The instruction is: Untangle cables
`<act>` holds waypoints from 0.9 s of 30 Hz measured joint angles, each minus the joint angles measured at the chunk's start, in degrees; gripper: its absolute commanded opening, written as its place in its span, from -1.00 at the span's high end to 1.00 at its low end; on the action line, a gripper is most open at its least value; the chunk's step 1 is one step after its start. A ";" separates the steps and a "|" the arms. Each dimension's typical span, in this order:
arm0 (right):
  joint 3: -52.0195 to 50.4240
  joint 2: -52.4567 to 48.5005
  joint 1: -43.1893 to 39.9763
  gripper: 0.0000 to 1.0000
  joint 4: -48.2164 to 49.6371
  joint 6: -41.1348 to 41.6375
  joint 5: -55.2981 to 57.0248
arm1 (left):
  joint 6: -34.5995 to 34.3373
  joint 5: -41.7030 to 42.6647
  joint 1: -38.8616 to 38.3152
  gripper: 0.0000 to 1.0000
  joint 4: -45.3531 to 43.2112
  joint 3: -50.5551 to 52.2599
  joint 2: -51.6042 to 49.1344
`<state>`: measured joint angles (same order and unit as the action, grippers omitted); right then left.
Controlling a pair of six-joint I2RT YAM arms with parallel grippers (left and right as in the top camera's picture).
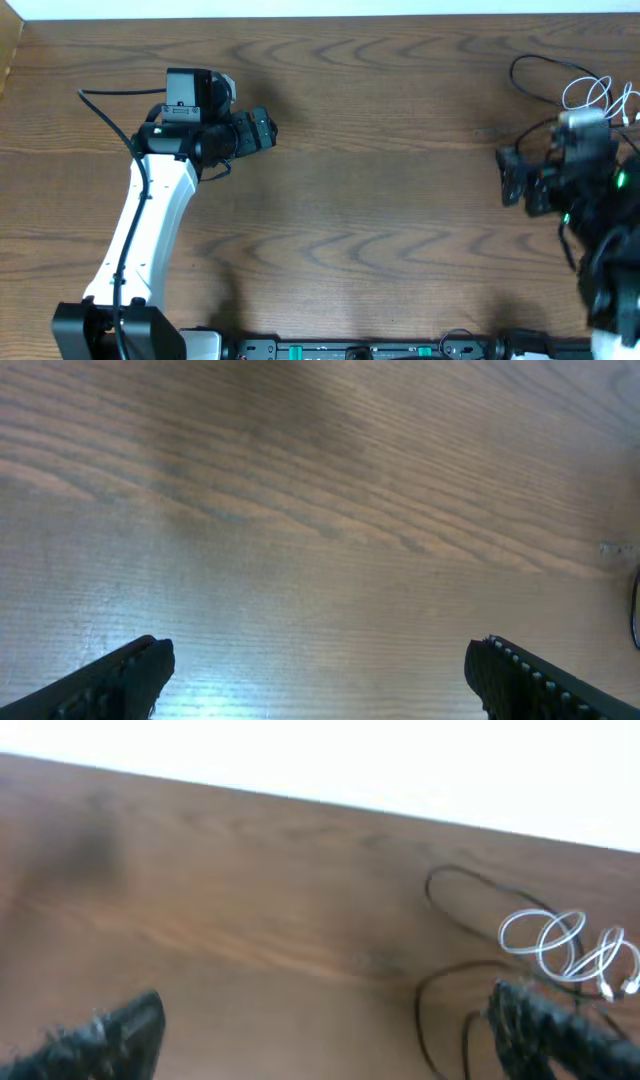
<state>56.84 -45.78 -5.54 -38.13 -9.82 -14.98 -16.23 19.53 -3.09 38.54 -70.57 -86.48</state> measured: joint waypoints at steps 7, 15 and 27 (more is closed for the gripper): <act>-25.62 22.27 0.00 -0.99 21.38 -2.67 0.26 | 0.00 0.02 0.00 -0.96 0.00 0.04 -0.04; -46.10 37.29 0.00 -0.98 37.88 -3.30 -1.18 | 0.00 -0.02 0.00 -0.96 0.02 0.04 -0.04; -56.26 45.00 1.29 -0.99 39.50 -3.26 -1.46 | 0.00 0.00 0.00 -0.96 0.02 0.04 -0.04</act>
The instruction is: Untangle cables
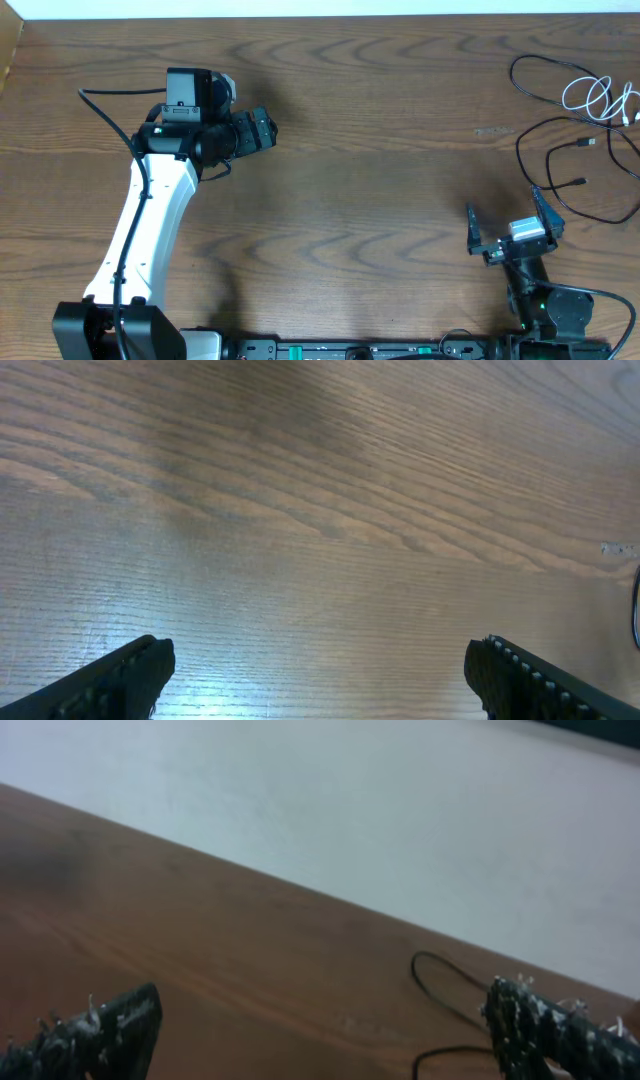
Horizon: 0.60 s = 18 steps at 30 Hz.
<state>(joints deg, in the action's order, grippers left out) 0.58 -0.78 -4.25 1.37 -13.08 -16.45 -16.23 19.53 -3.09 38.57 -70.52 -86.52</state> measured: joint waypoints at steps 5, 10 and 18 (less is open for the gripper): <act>-0.15 0.07 0.00 -0.99 -4.20 1.49 0.87 | 0.00 0.00 0.00 -0.96 -0.04 0.00 0.00; -0.15 0.07 0.00 -0.99 -4.17 2.51 1.14 | 0.02 0.00 0.00 -0.96 -0.02 0.00 0.00; -0.15 0.07 0.00 -0.98 -4.17 2.58 1.11 | 0.00 0.00 0.00 -0.96 0.00 0.00 0.00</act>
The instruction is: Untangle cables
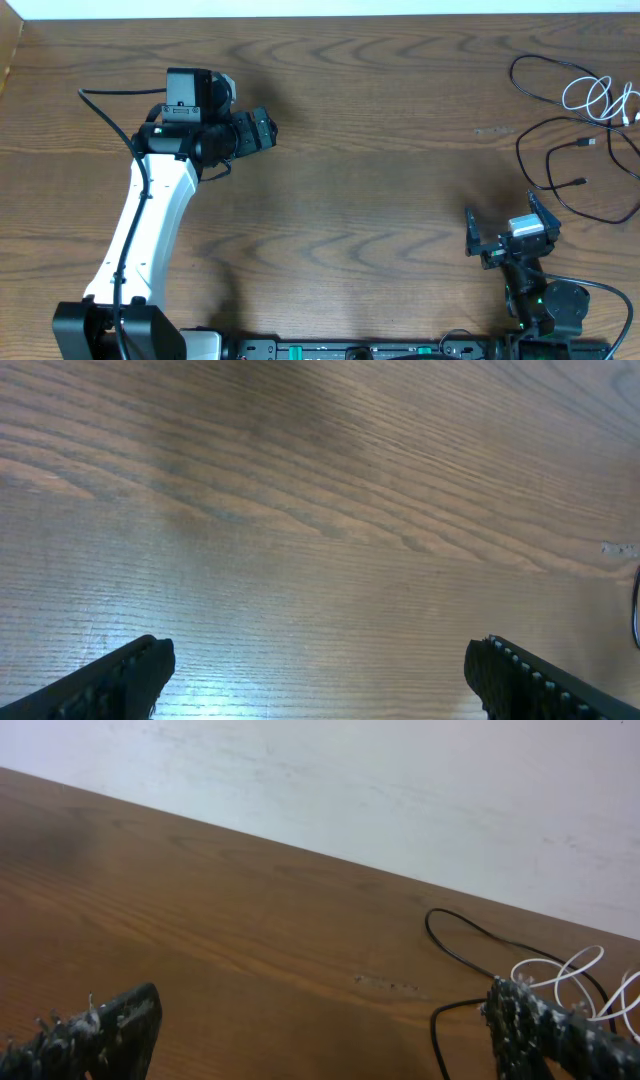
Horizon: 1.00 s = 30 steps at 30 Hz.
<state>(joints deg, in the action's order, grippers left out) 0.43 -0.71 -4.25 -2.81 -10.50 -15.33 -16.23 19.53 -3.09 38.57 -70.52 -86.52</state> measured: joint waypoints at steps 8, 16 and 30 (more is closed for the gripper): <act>0.00 0.00 0.00 -0.98 0.00 0.00 0.00 | 0.00 0.00 0.00 -0.96 0.04 0.00 0.00; 0.00 0.00 0.00 -0.99 0.00 0.15 0.02 | 0.02 -0.20 0.00 -0.96 1.51 0.00 0.00; 0.00 0.00 0.00 -0.98 0.00 0.17 0.22 | 19.74 -5.07 0.63 -0.96 -22.95 25.27 37.59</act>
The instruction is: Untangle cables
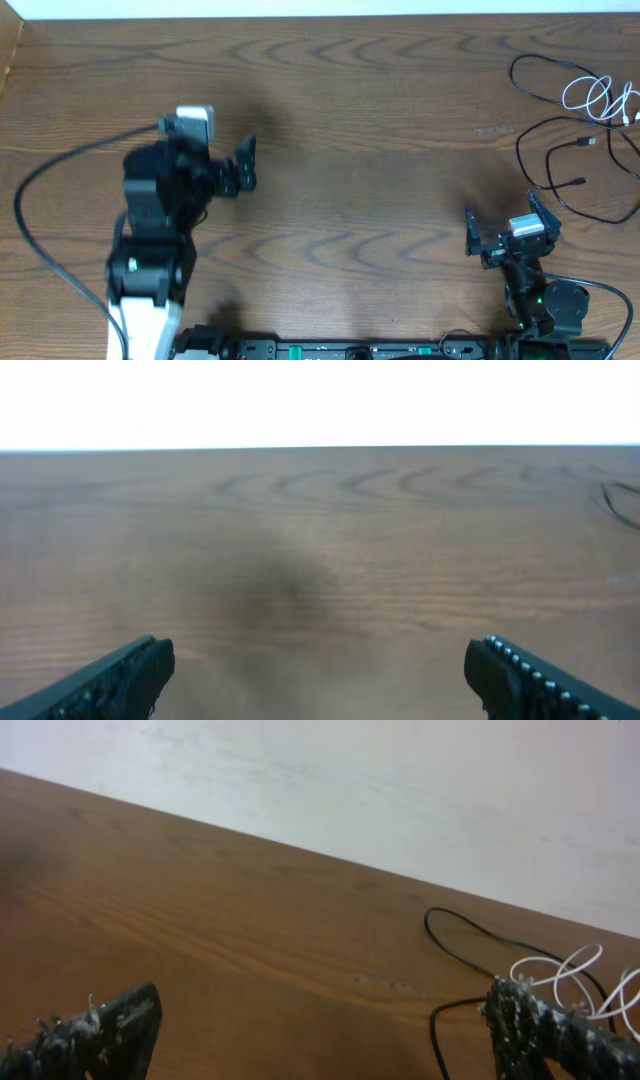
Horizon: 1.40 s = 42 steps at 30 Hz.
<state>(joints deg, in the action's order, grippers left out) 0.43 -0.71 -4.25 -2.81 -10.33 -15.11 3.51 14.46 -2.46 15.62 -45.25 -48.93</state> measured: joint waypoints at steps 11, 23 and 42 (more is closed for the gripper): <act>0.00 0.00 0.00 -0.98 -0.02 0.00 0.07 | 9.68 4.50 7.80 -0.96 -20.02 32.26 28.85; 0.00 0.02 0.00 -0.98 0.02 0.00 0.17 | 10.10 3.23 8.04 -0.96 -17.07 44.74 44.09; 0.00 0.02 0.00 -0.99 -0.02 0.00 0.17 | 10.10 2.12 8.04 -0.96 -15.43 44.24 48.30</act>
<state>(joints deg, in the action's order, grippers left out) 0.43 -0.69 -4.25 -2.83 -10.33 -14.94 13.61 16.58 5.58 0.19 -1.02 -0.62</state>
